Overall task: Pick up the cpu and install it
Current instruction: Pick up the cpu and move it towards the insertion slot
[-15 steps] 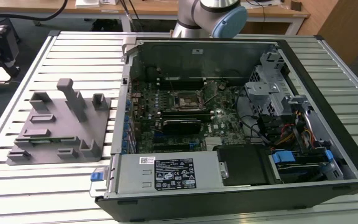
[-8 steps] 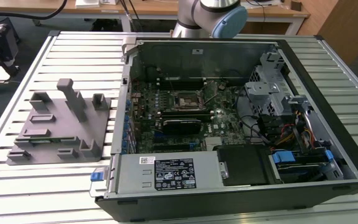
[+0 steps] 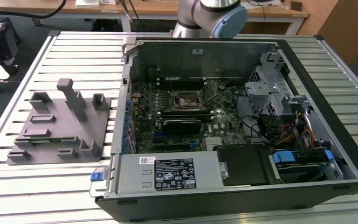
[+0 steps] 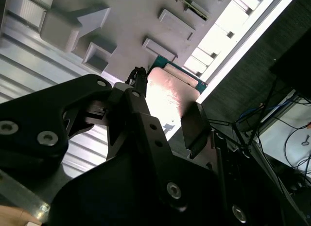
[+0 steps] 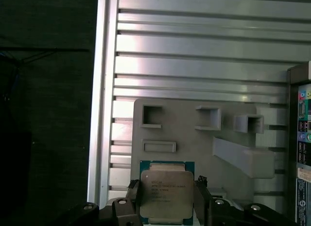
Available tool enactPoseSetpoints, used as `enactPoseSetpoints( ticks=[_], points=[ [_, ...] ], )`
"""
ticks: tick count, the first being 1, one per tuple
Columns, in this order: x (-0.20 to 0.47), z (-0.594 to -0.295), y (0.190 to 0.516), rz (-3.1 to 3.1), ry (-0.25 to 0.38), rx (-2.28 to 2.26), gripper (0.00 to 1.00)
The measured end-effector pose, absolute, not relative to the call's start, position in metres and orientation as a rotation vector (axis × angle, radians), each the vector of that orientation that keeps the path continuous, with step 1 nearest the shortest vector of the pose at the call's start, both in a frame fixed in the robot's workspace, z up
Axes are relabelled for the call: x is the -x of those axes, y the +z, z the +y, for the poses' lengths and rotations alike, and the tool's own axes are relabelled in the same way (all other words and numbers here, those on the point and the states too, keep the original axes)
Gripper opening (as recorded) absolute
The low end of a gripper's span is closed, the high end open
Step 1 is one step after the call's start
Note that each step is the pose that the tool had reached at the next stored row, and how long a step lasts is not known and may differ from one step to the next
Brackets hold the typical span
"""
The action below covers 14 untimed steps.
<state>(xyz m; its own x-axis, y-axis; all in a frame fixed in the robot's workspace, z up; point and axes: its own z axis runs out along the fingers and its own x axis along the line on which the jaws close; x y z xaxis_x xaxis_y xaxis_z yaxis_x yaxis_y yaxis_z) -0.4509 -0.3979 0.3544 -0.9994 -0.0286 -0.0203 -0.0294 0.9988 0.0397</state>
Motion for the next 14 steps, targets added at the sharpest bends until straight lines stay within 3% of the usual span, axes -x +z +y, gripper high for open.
enactPoseSetpoints(
  ticks=[14],
  points=[
    [0.4509, -0.3976, 0.3575, 3.121, 0.062, 0.045, 0.53]
  ],
)
